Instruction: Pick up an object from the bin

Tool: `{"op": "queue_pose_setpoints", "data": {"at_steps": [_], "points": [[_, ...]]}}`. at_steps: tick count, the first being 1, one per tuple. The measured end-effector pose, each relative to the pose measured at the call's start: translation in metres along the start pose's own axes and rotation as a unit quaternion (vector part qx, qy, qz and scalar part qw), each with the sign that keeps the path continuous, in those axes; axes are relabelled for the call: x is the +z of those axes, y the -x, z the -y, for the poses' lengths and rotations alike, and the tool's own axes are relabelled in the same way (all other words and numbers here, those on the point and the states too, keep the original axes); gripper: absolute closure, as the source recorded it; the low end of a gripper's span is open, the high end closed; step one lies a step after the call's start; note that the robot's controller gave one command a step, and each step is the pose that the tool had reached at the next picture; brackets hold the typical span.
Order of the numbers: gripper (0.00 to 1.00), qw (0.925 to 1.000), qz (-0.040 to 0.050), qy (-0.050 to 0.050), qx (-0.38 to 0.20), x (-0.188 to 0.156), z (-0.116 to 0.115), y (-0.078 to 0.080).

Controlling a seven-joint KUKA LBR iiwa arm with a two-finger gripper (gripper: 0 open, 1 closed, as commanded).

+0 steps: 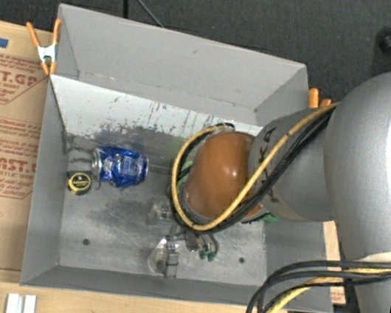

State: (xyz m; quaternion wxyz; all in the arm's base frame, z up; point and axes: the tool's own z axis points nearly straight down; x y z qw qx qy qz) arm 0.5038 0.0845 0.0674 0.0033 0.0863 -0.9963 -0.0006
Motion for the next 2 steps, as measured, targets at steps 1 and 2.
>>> {"op": "queue_pose_setpoints", "data": {"at_steps": [1, 2], "points": [[1.00, 1.0000, 0.0013, 0.000, 0.000, -0.005, 0.001, 0.004], [1.00, 0.9999, 0.0078, -0.001, 0.008, -0.142, 0.000, 0.016]]}}
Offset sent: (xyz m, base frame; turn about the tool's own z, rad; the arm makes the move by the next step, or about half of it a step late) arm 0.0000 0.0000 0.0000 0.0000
